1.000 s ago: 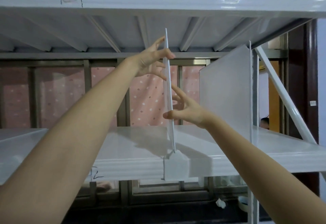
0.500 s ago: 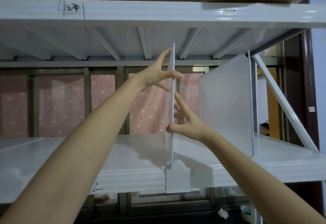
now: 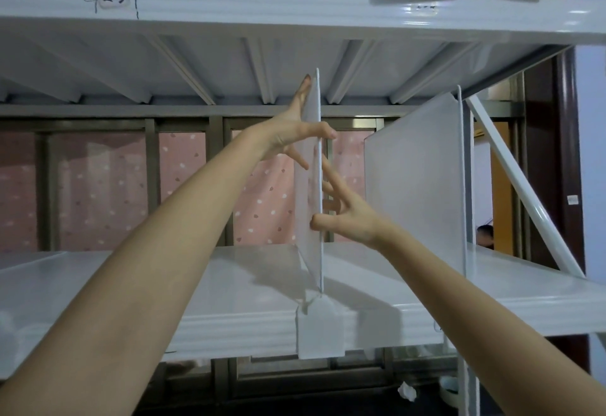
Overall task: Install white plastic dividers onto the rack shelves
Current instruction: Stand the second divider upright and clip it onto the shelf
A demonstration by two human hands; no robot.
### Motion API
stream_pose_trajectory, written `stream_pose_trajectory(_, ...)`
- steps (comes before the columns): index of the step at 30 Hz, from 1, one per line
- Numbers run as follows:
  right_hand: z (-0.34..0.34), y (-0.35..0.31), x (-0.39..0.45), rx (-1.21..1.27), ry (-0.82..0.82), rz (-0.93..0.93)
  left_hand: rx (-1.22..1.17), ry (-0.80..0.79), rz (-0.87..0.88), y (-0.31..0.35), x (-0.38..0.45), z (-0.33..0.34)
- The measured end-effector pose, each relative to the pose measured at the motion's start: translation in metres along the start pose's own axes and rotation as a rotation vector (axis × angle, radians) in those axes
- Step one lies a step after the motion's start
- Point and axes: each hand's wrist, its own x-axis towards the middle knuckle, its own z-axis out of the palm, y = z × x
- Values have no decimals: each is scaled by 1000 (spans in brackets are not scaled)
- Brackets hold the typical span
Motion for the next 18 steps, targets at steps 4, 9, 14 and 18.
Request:
stream_pose_trajectory(4,3,3,0,-18,8,-45,3,-29,13,-4,-1,-3)
stream_pose_trajectory(9,5,0,1,-57,-2,-61,-44,-20,16,-7,-2,-7)
stream_pose_trajectory(14,7,-2,-1,-96,-6,-61,-80,-20,38,-14,-5,-9)
stream_pose_trajectory(18,8,-1,1,-101,-15,-42,-80,-15,32,-18,-4,-9)
